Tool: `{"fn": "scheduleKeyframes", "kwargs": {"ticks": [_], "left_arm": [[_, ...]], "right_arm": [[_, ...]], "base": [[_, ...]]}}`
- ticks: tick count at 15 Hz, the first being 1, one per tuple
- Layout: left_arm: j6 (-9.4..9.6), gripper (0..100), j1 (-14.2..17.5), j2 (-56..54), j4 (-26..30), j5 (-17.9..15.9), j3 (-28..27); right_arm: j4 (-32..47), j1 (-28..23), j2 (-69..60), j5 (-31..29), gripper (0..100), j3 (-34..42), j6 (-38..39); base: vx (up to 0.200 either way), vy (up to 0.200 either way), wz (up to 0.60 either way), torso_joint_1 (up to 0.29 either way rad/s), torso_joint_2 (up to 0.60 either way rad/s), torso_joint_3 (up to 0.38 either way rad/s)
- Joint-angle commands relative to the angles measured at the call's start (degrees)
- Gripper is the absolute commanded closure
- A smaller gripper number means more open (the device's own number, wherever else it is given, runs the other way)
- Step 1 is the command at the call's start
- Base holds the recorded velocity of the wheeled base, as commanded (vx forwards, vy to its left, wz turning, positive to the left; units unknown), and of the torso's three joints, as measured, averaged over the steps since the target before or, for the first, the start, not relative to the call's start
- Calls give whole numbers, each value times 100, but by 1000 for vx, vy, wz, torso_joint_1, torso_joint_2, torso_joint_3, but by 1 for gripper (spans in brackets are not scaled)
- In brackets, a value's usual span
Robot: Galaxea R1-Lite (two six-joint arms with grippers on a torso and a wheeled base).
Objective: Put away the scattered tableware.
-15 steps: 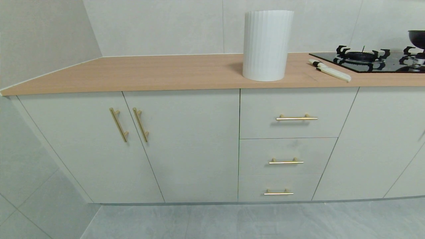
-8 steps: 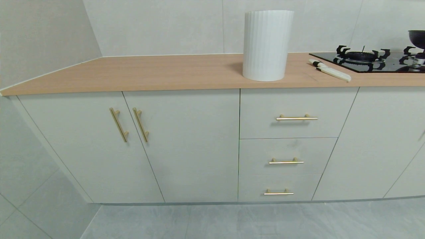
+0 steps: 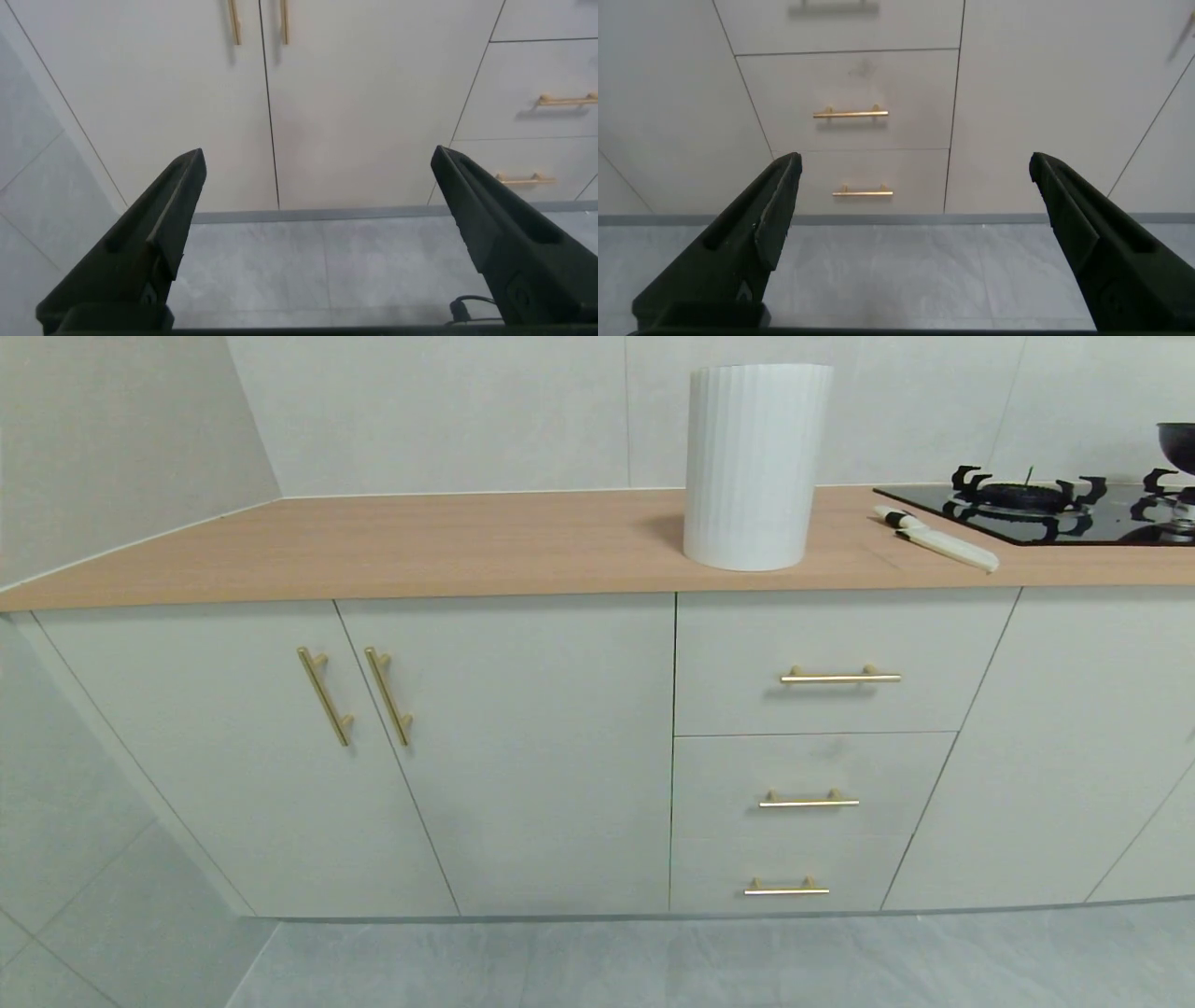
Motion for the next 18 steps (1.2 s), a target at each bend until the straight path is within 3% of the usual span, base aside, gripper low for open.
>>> {"fn": "scheduleKeyframes", "kwargs": {"ticks": [1,18], "left_arm": [[2,0,0,2,-5,1,1],[2,0,0,2,-5,1,1]], "right_arm": [[1,1,16,4,0,0,-2],[1,1,16,4,0,0,15]], "base": [[200,0,0,2,2,2],[188,0,0,2,3,2]]}}
